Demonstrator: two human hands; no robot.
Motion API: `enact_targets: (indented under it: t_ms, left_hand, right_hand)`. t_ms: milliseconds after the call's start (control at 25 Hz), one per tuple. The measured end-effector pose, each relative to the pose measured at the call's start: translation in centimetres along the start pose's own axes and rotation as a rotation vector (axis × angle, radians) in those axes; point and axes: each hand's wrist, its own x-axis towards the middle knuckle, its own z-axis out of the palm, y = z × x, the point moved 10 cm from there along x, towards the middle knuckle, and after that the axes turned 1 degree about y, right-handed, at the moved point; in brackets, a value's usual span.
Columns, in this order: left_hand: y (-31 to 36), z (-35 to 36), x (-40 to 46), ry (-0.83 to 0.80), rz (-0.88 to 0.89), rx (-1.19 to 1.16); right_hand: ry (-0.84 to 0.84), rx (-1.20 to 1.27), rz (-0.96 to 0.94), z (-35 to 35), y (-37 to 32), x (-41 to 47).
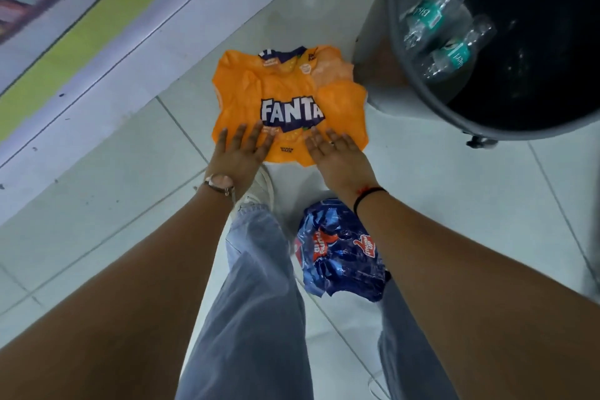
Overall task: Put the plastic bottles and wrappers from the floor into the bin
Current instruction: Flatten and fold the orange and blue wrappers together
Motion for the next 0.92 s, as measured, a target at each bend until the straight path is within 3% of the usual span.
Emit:
enact_targets:
  t_ms: [160,360,440,760,840,920]
  left_hand:
    - [4.1,0.7,-7.7,-0.011,-0.068,-0.149]
    - [10.9,3.0,-10.0,0.168,0.053,-0.095]
    - [12.9,5.4,-9.0,0.163,0.139,-0.061]
    - [17.7,18.0,-6.2,-0.176,0.281,-0.125]
    - [18.2,21.2,-6.6,-0.374,0.278,-0.134]
    - [18.4,22.9,-6.3,-0.457,0.246,-0.094]
  right_hand:
    - [0.173,0.013,-0.098,-0.5,-1.6,-8.0]
    - [0.06,-0.003,-0.096,5.7,0.1,-14.2]
    - [0.078,-0.047,-0.124,8.4,0.5,-15.0]
    - [-0.119,-0.021,-0.09,20.9,-0.4,-14.3]
    - [-0.21,-0.034,-0.085,23.8,-0.5,-14.1]
    - [-0.303,-0.058,-0.061,25.9,-0.5,-13.4]
